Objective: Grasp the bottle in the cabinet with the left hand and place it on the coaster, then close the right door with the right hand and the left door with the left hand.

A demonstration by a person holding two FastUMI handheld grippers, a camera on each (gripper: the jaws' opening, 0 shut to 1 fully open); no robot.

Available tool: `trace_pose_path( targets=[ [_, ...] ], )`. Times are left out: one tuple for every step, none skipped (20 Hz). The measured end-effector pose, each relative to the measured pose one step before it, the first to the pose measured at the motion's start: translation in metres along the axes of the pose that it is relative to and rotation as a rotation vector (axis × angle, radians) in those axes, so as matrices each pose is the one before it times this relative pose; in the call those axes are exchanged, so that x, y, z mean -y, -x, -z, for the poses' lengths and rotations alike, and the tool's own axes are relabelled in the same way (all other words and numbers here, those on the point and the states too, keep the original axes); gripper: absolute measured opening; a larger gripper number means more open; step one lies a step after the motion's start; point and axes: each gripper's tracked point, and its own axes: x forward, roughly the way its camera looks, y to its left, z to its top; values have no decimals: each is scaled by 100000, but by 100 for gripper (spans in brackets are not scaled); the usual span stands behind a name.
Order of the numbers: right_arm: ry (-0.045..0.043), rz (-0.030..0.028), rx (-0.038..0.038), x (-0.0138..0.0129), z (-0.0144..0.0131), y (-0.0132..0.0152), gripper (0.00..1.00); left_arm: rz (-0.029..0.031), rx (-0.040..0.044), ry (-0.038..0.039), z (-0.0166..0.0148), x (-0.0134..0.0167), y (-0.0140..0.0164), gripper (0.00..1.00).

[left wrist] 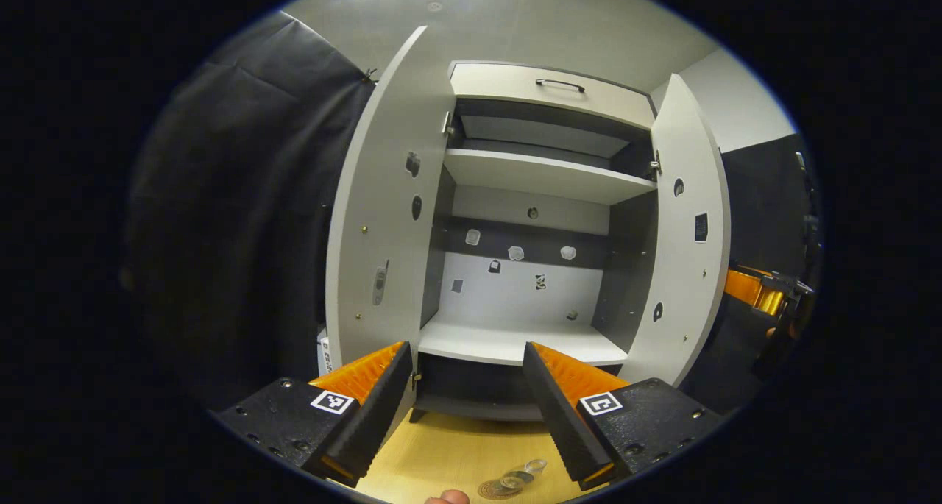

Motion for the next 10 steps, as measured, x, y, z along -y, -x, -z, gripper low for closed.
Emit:
trace_pose_path(
  targets=[
    [-1655, -1200, 247, -474, -17, -217, 92, -980, 23, 295, 27, -499, 229, 96],
    [-1306, -1200, -910, -175, 246, -215, 94, -866, -150, 313, 31, -274, 73, 96],
    [-1064, -1177, 113, -283, -57, -228, 95, -545, -37, 286, 34, -261, 108, 96],
    [-445, -1007, -548, -306, 61, -239, 95, -684, 143, 78, -84, -188, 99, 96],
    [-440, -812, -65, -394, 1, -284, 92, -529, 386, -95, -88, -129, -79, 92],
    [-244, -748, -464, -433, 110, -300, 95, -382, 275, -176, -123, -92, 8, 96],
    [-665, -821, -51, -554, 0, -629, 92, -480, 163, -232, -23, -228, 134, 96],
    [-820, -725, -625, -335, 242, -797, 92, -561, 200, -247, -14, -150, 168, 96],
    [-1139, -615, -458, -419, 91, -614, 93, -540, 256, -218, -129, -286, 119, 96],
    [-635, -242, -394, -363, 95, -542, 93, -616, 318, -116, -143, -153, -9, 96]
  ],
)
